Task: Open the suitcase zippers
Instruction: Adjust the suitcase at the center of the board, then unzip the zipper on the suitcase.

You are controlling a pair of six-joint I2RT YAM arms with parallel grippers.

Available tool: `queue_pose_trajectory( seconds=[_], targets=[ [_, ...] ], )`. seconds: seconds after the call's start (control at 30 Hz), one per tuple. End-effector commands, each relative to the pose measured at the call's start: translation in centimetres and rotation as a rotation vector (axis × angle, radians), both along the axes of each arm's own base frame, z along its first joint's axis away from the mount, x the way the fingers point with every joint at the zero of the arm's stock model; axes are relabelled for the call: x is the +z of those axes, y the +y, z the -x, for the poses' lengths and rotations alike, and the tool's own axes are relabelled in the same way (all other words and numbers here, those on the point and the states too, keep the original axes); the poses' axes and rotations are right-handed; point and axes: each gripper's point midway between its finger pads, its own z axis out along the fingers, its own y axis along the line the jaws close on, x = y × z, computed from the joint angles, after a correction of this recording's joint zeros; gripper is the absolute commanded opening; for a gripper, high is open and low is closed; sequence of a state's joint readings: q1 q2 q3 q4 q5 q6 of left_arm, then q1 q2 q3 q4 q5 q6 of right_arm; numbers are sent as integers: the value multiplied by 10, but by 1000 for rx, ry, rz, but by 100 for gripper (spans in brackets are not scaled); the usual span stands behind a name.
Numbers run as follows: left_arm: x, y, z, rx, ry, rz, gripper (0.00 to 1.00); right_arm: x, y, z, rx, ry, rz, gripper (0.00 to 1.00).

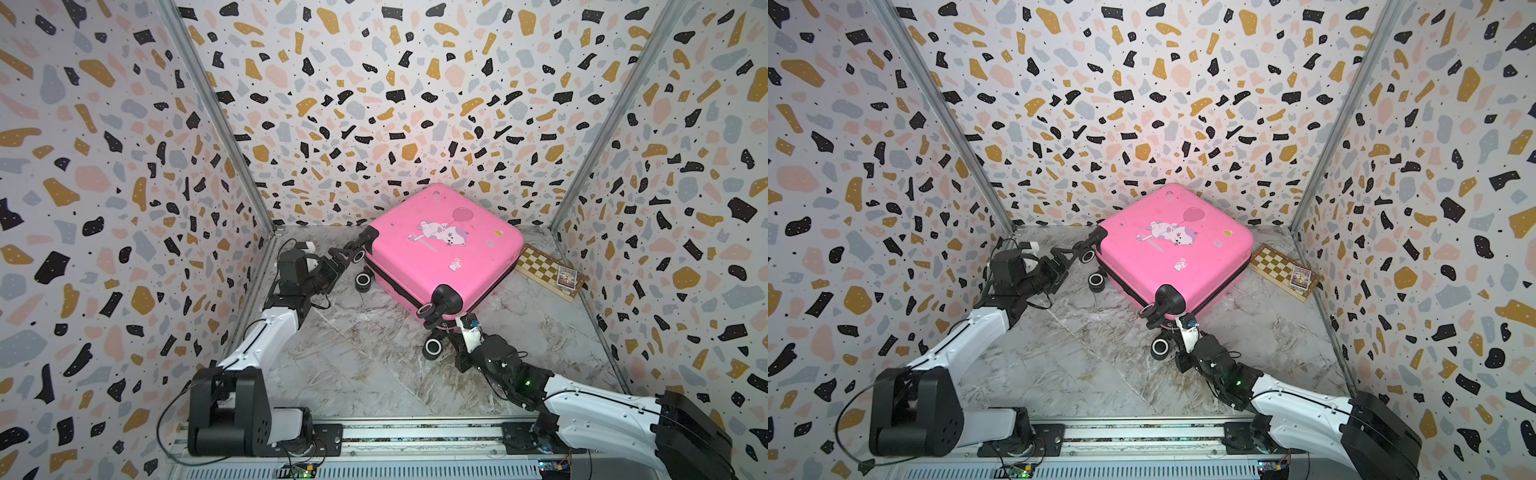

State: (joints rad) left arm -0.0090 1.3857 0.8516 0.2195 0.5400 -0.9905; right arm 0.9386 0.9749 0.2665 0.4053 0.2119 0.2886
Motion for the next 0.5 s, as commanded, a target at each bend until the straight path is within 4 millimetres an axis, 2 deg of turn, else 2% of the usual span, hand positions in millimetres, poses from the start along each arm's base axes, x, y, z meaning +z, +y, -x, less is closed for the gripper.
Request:
queue_pose_trajectory(
  seconds=[0.0,0.23,0.47],
  targets=[
    [28,-12,-25,-83,-89,127,99,4,5,7,41,7,-30,0],
    [12,-15,-67,-100,-80,228,99,6,7,7,50,2,-25,0],
    [11,-26,-87,-123,-101,285,87,9,8,6,55,-4,-19,0]
  ],
)
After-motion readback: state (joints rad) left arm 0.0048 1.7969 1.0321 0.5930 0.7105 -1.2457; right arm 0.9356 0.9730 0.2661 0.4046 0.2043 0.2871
